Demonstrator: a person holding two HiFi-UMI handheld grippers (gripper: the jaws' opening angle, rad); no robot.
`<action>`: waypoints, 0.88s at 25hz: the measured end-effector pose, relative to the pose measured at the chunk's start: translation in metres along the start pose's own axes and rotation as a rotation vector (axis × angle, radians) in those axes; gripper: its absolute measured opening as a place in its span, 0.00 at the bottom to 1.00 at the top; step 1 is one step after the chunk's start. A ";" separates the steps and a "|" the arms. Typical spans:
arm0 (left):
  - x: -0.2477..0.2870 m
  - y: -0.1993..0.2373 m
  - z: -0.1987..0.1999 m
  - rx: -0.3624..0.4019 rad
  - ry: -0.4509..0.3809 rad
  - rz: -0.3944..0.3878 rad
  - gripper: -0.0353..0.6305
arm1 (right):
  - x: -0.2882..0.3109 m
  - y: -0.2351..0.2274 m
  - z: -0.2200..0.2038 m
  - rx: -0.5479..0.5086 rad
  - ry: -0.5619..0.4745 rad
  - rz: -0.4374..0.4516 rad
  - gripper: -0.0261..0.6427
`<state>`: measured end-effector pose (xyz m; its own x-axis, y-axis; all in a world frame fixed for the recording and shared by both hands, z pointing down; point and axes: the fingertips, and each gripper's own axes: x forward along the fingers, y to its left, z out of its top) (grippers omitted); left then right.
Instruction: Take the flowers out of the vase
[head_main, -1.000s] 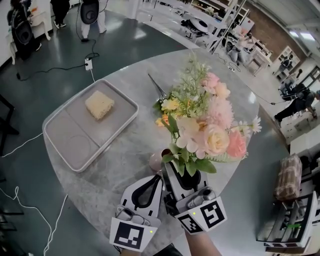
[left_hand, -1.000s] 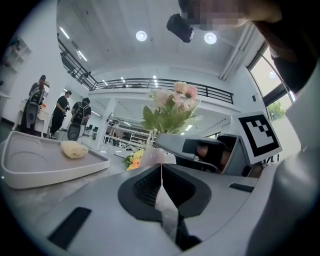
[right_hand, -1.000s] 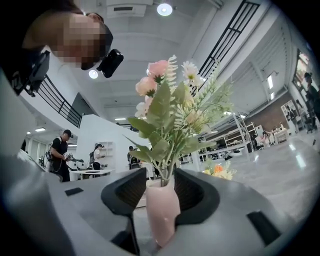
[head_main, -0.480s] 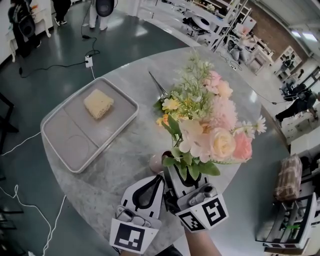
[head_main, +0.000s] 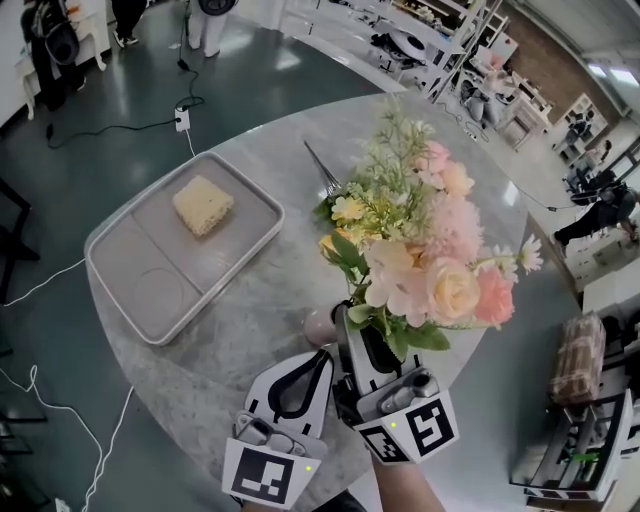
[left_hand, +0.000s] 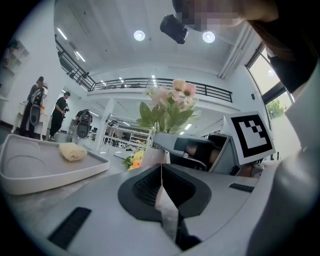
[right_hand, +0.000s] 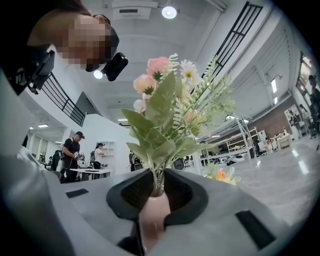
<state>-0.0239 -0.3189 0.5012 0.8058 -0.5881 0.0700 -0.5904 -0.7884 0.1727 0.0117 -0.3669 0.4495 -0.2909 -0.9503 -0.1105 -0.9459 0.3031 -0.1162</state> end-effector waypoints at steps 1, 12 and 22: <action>0.000 -0.001 0.001 0.001 -0.002 0.001 0.08 | 0.000 -0.001 0.001 0.001 -0.004 0.001 0.15; 0.002 0.001 0.017 0.013 -0.014 0.004 0.08 | 0.002 -0.002 0.024 0.002 -0.035 0.005 0.13; 0.009 -0.010 0.047 0.020 -0.014 0.001 0.08 | 0.004 -0.006 0.065 0.033 -0.061 0.025 0.13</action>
<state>-0.0130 -0.3251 0.4539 0.8044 -0.5914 0.0560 -0.5923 -0.7911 0.1527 0.0259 -0.3683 0.3854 -0.3039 -0.9367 -0.1737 -0.9329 0.3296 -0.1454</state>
